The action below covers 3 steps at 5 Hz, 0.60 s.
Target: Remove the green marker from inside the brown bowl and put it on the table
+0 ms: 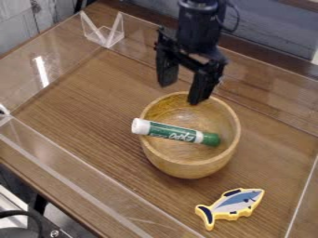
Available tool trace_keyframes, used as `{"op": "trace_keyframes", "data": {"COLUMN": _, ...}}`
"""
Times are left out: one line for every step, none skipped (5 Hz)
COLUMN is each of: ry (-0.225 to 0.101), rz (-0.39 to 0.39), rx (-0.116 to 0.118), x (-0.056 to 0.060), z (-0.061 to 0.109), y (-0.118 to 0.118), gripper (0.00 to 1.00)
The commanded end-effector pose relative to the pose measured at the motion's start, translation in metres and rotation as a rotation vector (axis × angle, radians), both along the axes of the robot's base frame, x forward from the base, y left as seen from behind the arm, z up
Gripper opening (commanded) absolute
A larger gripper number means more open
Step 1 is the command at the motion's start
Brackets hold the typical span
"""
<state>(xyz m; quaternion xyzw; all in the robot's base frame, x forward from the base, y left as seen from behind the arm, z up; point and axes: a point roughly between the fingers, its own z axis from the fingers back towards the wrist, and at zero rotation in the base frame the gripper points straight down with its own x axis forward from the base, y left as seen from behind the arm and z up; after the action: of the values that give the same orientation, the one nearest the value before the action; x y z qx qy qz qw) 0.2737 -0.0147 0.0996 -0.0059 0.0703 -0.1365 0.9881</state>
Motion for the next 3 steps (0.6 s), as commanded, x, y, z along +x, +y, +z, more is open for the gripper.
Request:
{"op": "trace_keyframes", "data": {"ry": -0.075, "rz": -0.177, "rx": -0.010, "x": -0.002, "z": 0.011, "y": -0.008, "gripper": 1.00}}
{"op": "trace_keyframes", "data": {"ry": -0.078, "rz": -0.273, "rx": -0.017, "x": -0.004, "z": 0.007, "y": -0.016, "gripper": 1.00}}
{"op": "trace_keyframes", "data": {"ry": -0.086, "rz": -0.340, "rx": -0.020, "x": -0.005, "z": 0.001, "y": -0.022, "gripper": 1.00}}
